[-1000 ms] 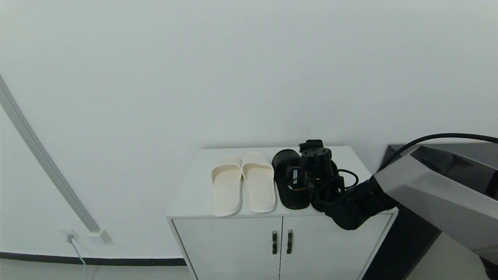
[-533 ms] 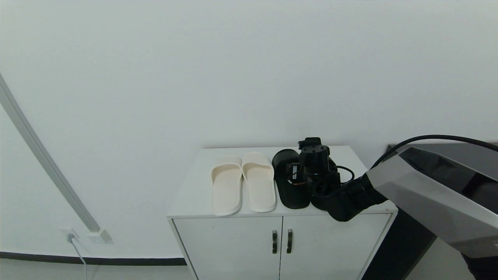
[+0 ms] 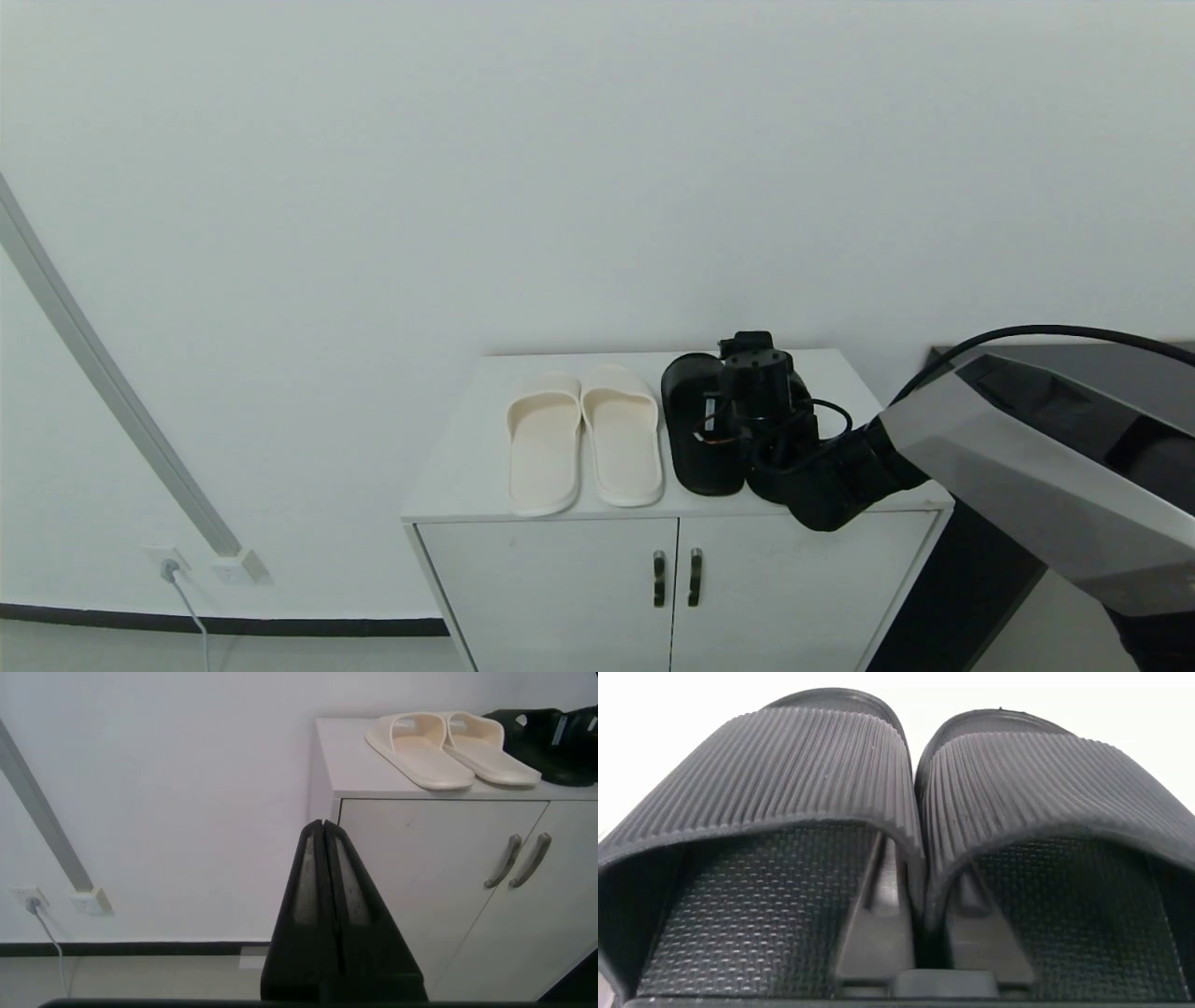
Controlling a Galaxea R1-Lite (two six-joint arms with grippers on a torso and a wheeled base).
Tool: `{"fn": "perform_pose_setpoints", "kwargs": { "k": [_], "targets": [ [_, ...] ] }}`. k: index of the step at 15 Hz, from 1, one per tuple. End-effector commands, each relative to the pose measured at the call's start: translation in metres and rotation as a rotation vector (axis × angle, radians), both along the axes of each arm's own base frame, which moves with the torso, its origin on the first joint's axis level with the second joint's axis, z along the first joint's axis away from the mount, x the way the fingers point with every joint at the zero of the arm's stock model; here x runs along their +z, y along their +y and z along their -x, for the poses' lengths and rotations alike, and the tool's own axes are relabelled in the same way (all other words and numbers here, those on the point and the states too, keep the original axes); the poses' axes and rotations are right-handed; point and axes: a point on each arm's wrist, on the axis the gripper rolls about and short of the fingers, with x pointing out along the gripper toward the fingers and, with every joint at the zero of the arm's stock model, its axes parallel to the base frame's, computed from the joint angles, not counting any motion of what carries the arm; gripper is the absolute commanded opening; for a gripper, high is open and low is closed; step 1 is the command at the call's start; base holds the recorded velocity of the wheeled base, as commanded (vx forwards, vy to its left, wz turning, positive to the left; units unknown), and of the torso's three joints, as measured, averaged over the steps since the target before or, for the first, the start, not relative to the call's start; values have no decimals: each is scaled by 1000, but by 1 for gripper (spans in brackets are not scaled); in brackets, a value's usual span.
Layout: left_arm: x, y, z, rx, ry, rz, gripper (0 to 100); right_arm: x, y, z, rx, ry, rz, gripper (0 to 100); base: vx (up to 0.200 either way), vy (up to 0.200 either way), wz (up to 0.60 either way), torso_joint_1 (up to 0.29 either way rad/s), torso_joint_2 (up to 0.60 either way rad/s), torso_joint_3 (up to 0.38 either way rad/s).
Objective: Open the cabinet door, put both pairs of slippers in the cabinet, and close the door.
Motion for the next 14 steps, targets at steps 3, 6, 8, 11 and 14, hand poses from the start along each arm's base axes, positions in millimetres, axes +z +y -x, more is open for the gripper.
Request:
{"fn": "perform_pose_setpoints", "kwargs": {
  "k": [3,6,8,11,14],
  "targets": [
    [0,0,0,0,0,1,0,24,-4,9,5,-32,-20,0,0,0,0,0,0,0],
    [0,0,0,0,1,-1,0,48,-10,29,33,-49,-13,0,0,0,0,0,0,0],
    [0,0,0,0,0,-1,0,63,-11,56,108,-44,-6,0,0,0,0,0,0,0],
    [0,0,0,0,1,-2,0,89,-22,108,284,-40,-12,0,0,0,0,0,0,0],
    [0,0,0,-1,1,-6,0,98,-47,156,552,6,-47,0,0,0,0,0,0,0]
  ]
}}
